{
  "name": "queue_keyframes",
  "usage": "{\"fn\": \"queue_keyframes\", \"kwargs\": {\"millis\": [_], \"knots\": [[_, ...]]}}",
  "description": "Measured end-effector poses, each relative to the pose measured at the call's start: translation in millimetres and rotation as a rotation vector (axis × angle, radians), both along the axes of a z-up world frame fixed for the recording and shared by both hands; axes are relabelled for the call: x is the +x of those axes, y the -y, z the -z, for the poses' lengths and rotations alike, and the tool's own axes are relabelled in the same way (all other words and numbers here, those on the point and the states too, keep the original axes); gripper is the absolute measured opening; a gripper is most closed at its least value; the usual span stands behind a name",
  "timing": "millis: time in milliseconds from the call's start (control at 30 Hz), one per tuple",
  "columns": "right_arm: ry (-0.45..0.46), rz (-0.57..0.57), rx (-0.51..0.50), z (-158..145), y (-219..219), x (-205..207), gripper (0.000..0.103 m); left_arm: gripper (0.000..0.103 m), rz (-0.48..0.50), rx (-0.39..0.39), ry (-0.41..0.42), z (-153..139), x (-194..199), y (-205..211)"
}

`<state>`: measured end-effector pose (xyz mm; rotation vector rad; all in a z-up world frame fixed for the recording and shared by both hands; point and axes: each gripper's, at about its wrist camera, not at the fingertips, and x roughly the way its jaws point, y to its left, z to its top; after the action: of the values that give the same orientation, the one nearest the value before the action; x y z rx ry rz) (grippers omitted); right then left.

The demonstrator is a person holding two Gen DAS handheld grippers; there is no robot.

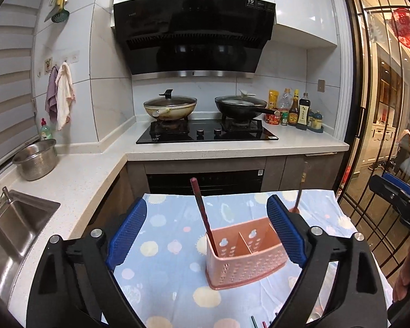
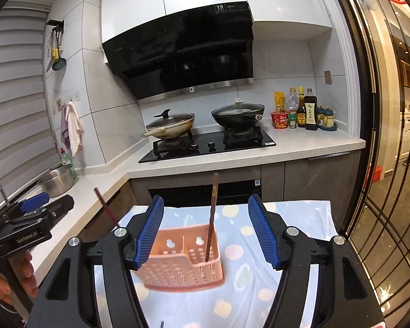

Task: Organize utensils
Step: 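Move both open tools back down to the remaining chopsticks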

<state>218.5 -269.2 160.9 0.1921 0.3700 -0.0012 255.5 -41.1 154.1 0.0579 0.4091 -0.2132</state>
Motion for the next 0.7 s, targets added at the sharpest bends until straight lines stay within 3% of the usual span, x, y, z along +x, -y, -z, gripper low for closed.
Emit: {"fn": "queue_keyframes", "kwargs": {"millis": [300, 433, 700], "knots": [[-0.034, 0.017, -0.044, 24.0, -16.2, -87.6, 0.063, 0.088, 0.032, -0.008, -0.014, 14.2, -68.8, -9.1], [-0.07, 0.031, -0.06, 46.3, -22.0, -124.7, 0.063, 0.088, 0.039, -0.007, -0.062, 38.1, -97.3, -15.0], [-0.23, 0.036, -0.006, 112.0, -20.8, -176.0, 0.063, 0.088, 0.023, -0.007, -0.201, 98.7, -140.8, -29.7]]}}
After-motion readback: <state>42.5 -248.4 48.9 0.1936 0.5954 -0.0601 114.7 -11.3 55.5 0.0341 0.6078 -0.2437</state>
